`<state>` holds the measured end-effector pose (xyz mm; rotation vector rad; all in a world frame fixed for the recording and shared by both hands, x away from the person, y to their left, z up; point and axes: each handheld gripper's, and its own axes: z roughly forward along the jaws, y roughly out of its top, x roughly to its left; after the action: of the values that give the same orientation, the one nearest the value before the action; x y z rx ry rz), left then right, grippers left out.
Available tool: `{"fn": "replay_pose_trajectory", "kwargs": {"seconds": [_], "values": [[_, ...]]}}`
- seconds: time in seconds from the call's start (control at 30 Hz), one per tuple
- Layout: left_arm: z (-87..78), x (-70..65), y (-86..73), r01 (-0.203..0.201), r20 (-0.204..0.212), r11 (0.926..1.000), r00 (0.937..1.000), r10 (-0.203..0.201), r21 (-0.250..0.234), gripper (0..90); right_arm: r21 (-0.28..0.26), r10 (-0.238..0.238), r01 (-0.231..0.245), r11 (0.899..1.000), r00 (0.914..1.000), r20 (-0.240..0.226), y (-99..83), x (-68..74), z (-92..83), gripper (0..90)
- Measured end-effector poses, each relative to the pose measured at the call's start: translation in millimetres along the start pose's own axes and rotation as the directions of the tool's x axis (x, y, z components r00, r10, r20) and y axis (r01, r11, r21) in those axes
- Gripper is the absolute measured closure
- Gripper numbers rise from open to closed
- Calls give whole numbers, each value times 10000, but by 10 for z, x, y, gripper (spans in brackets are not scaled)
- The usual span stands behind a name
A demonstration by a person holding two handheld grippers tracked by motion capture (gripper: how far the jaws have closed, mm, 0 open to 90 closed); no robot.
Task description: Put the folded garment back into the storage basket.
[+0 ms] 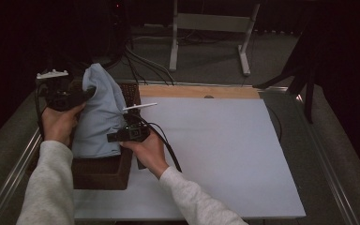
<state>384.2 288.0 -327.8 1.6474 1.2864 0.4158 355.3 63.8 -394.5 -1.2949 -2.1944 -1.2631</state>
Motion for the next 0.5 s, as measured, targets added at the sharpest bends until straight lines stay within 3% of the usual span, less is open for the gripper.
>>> {"fn": "replay_pose_trajectory", "kwargs": {"seconds": [0.5], "values": [[-74,133,-56,-2,-212,10000,9998,2,-20,821,-2,-125,125,9999,9999,118,-10,101,153,787]]}}
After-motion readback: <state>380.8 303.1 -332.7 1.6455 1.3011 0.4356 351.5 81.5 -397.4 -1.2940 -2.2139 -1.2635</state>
